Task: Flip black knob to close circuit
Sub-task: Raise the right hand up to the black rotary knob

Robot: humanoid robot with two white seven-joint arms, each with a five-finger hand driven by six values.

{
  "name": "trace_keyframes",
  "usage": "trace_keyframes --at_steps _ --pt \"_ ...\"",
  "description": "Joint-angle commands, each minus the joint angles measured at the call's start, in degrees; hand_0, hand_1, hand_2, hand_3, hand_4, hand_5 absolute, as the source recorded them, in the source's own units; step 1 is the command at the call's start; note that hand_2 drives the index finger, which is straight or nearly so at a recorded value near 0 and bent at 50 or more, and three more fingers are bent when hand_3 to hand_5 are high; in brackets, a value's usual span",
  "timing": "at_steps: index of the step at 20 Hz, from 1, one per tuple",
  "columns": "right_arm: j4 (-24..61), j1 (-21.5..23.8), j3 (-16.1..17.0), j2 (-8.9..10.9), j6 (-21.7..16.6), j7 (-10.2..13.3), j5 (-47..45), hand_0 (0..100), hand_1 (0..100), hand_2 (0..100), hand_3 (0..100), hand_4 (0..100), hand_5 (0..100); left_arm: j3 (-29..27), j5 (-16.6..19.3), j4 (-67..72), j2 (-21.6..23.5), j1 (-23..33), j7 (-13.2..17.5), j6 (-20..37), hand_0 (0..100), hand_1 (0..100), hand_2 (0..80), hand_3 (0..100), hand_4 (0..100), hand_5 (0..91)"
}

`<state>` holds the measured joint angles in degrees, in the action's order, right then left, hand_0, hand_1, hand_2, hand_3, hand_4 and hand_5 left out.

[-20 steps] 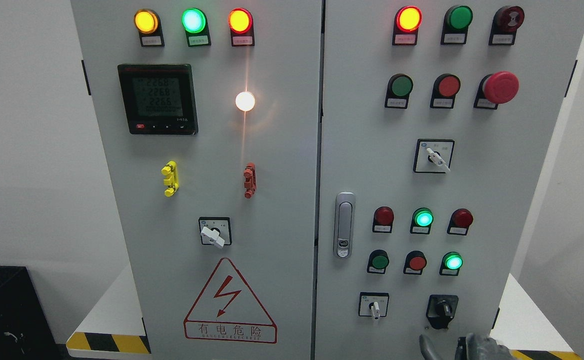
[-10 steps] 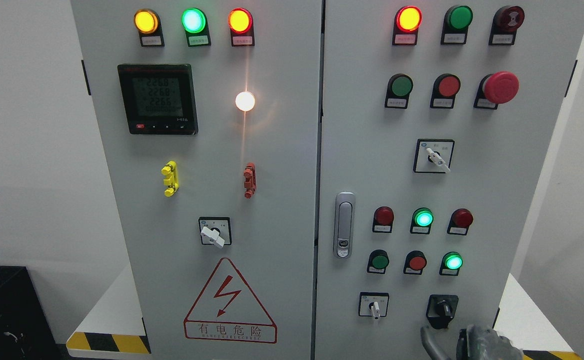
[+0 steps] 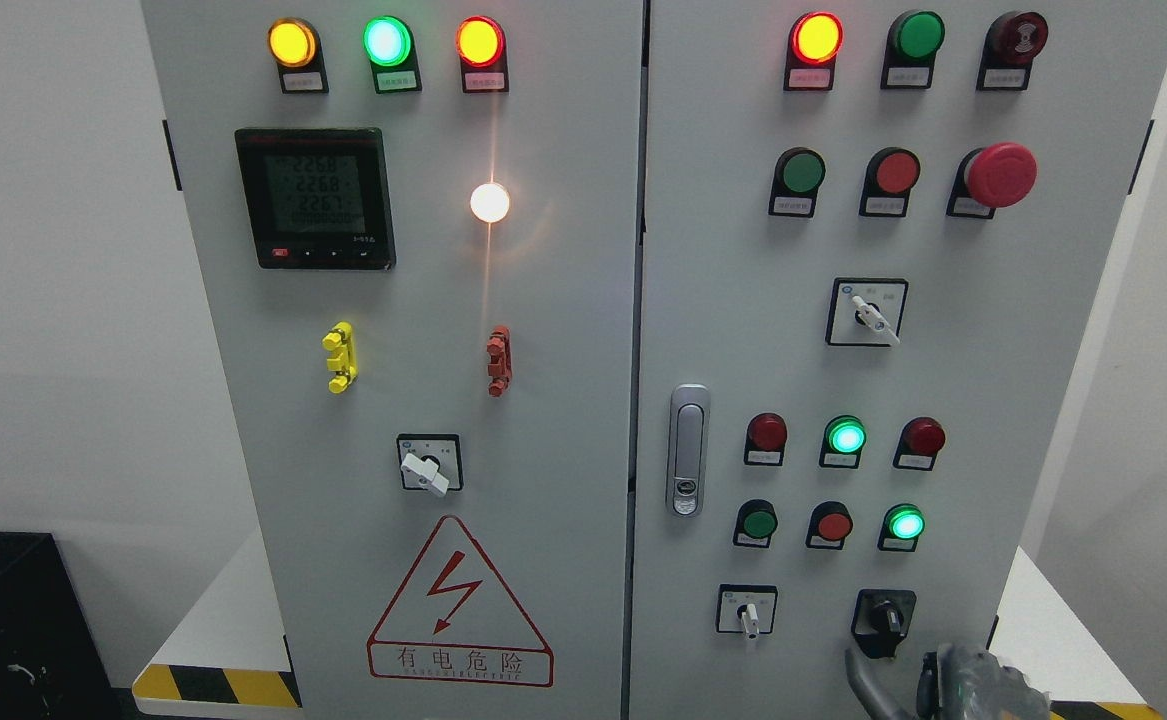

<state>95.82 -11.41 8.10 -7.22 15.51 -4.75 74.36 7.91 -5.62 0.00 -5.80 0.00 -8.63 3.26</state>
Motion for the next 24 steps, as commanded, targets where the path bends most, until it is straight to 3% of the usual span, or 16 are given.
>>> trace_keyframes --at_steps 1,24 --pt "-0.28 -0.45 0.78 0.02 -0.04 0.0 0.08 0 0 94 100 100 100 0.0 0.0 -1.67 0.0 1.32 0.02 0.0 12 56 0.0 0 0 0.0" --pt "-1.07 -1.15 2.18 0.46 -0.13 0.0 0.08 0 0 94 100 100 100 0.0 0.0 -1.67 0.0 1.32 0.02 0.0 12 56 0.0 0 0 0.0"
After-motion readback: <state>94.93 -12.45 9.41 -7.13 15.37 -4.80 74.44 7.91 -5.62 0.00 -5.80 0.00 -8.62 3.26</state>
